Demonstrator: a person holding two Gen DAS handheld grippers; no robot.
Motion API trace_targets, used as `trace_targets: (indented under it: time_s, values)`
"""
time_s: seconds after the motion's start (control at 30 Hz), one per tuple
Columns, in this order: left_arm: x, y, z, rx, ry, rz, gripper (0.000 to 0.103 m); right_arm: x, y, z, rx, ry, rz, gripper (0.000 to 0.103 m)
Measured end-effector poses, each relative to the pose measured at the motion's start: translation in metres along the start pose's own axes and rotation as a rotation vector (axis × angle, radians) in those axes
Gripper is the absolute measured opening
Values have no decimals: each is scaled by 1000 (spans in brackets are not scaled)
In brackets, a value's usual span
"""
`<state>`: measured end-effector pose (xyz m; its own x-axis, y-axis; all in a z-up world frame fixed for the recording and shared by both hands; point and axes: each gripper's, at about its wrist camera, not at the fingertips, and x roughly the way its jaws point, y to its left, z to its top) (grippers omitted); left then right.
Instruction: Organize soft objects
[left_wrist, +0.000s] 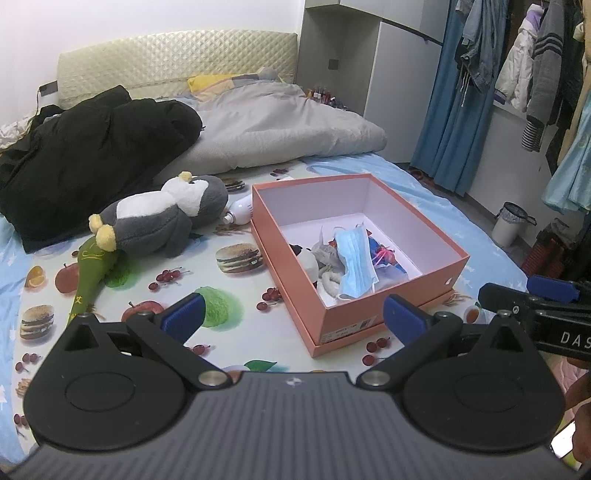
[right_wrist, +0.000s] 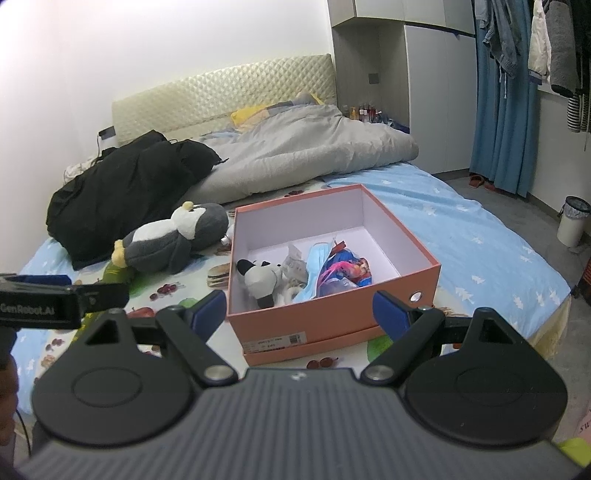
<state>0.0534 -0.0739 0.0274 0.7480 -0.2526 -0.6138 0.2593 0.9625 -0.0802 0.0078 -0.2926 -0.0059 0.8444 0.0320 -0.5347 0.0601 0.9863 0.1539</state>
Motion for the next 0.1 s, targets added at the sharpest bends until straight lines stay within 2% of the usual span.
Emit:
trace_targets:
  time_s: [0.1]
  values:
    - [0,0,0,0,-3,-11,103,0,0,0,0,3,1,88]
